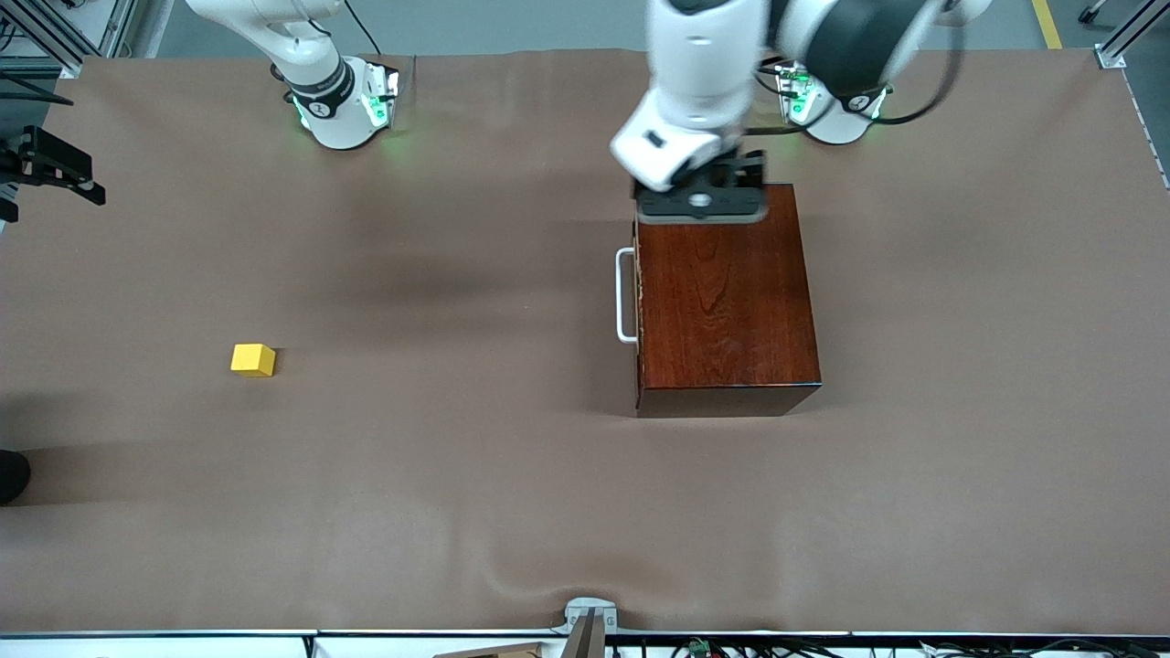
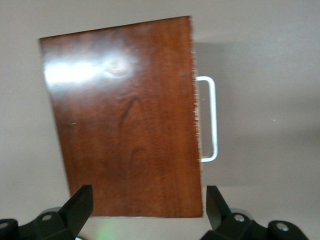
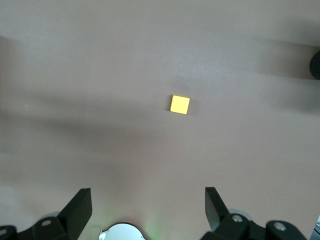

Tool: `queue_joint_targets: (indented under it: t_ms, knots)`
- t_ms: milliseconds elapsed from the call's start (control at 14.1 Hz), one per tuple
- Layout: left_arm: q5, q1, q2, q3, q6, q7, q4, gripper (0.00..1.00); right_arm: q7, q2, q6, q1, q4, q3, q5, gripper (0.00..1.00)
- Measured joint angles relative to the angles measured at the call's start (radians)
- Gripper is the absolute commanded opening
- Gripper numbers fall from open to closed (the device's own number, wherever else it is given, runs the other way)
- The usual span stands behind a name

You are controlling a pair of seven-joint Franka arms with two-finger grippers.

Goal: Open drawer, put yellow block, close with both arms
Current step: 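Move the left gripper down to the white drawer handle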

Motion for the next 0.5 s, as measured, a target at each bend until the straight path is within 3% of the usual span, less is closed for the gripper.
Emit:
queue_joint_targets:
  t_ms: [496]
  knots:
    - [0.041, -0.148, 0.148, 0.015, 0.109, -0.268, 0.024, 1.0, 0.0, 0.0, 0.0, 0.0, 0.0, 0.0, 0.0, 1.0]
